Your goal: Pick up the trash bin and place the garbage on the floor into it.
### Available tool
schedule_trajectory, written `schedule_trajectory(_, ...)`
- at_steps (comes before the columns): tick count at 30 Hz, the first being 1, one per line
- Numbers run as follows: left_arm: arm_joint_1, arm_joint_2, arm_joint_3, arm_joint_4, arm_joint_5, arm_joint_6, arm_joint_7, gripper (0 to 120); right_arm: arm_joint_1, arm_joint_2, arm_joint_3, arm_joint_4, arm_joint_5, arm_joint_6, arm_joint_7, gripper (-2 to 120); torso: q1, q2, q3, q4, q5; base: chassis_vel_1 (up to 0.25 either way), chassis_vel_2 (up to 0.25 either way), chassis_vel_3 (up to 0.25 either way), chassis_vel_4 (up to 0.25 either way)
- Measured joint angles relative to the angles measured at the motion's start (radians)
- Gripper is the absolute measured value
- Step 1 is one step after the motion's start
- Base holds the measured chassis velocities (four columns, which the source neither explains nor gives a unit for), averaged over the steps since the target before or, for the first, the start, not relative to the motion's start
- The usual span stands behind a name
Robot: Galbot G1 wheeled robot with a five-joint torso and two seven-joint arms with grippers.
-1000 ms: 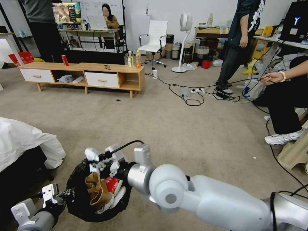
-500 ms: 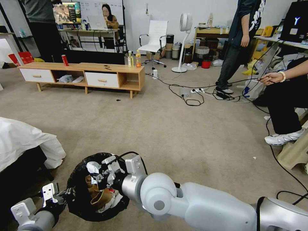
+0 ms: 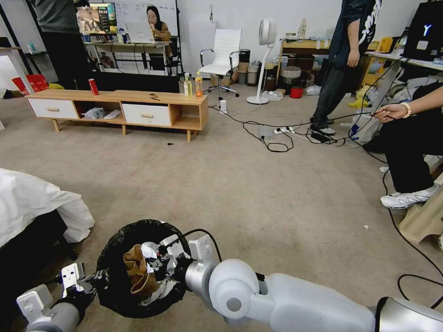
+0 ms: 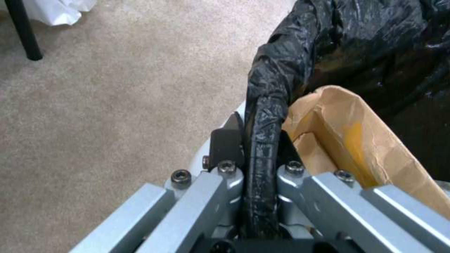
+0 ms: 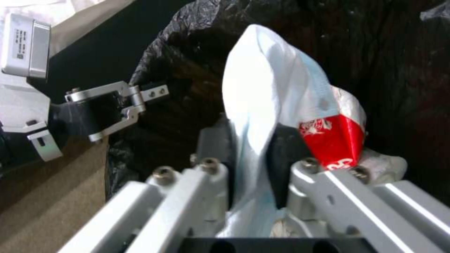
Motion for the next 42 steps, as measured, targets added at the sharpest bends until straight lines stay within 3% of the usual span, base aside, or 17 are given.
schedule_trajectory(6, 0.0, -0.002, 0.0, 0.006, 0.003, -0.001, 0.001, 3, -0.001, 0.001, 0.005, 0.007, -0.001, -0.002, 0.004, 47, 0.0, 0.0, 0.0, 0.0, 0.0, 0.0, 0.0, 0.0, 0.0)
schedule_trajectory(8, -0.001, -0.003, 0.0, 0.006, 0.003, -0.001, 0.001, 3, -0.001, 0.001, 0.005, 0.007, -0.001, -0.002, 0.005, 51, 0.0, 0.0, 0.0, 0.0, 0.0, 0.0, 0.0, 0.0, 0.0)
schedule_trajectory(9, -0.001, -0.003, 0.0, 0.007, 0.003, -0.001, 0.001, 3, 0.0, 0.001, 0.006, 0.007, -0.001, -0.002, 0.005, 59, 0.0, 0.0, 0.0, 0.0, 0.0, 0.0, 0.0, 0.0, 0.0)
schedule_trajectory(12, -0.001, -0.004, 0.0, 0.007, 0.003, -0.001, 0.002, 3, 0.001, 0.001, 0.006, 0.007, -0.002, -0.002, 0.005, 64, 0.0, 0.0, 0.0, 0.0, 0.0, 0.0, 0.0, 0.0, 0.0)
schedule_trajectory(15, -0.002, -0.005, 0.0, 0.01, 0.004, -0.001, 0.002, 3, 0.003, 0.0, 0.012, 0.012, -0.003, -0.003, 0.007, 81, 0.0, 0.0, 0.0, 0.0001, 0.0, 0.0, 0.0, 0.0, 0.0)
schedule_trajectory(20, -0.002, -0.006, 0.001, 0.013, 0.006, -0.001, 0.002, 3, 0.004, -0.005, 0.029, 0.026, -0.003, -0.006, 0.009, 96, 0.0, 0.0, 0.0, 0.0, 0.0, 0.0, 0.0, 0.0, 0.0)
schedule_trajectory(28, -0.001, -0.009, 0.002, 0.015, 0.009, -0.001, 0.003, 3, -0.01, -0.023, 0.092, 0.048, -0.028, 0.001, 0.005, 100, 0.0, 0.0, 0.0, 0.0001, 0.0, 0.0, 0.0, 0.0, 0.0)
schedule_trajectory(34, 0.004, -0.009, -0.001, 0.013, 0.01, -0.001, 0.003, 3, -0.038, -0.056, 0.247, 0.094, -0.1, 0.06, -0.058, 100, 0.0, 0.0, 0.0, 0.0001, 0.0001, 0.0, 0.0, 0.0, 0.0)
schedule_trajectory(37, 0.005, -0.008, -0.004, 0.013, 0.013, -0.001, 0.003, 3, -0.06, -0.077, 0.325, 0.11, -0.14, 0.108, -0.098, 100, 0.0, 0.0, 0.0, 0.0, 0.0001, 0.0, 0.0, 0.0, 0.0)
schedule_trajectory(39, 0.01, -0.007, -0.009, 0.013, 0.014, -0.001, 0.003, 3, -0.095, -0.117, 0.442, 0.123, -0.198, 0.206, -0.173, 100, 0.0, 0.0, 0.0, -0.0001, 0.0002, 0.0, 0.0, 0.0, 0.0)
schedule_trajectory(42, 0.016, -0.008, -0.013, 0.009, 0.015, -0.001, 0.004, 3, -0.112, -0.134, 0.492, 0.12, -0.229, 0.275, -0.222, 100, 0.0, 0.0, 0.0, -0.0003, 0.0002, 0.0, 0.0, 0.0, 0.0)
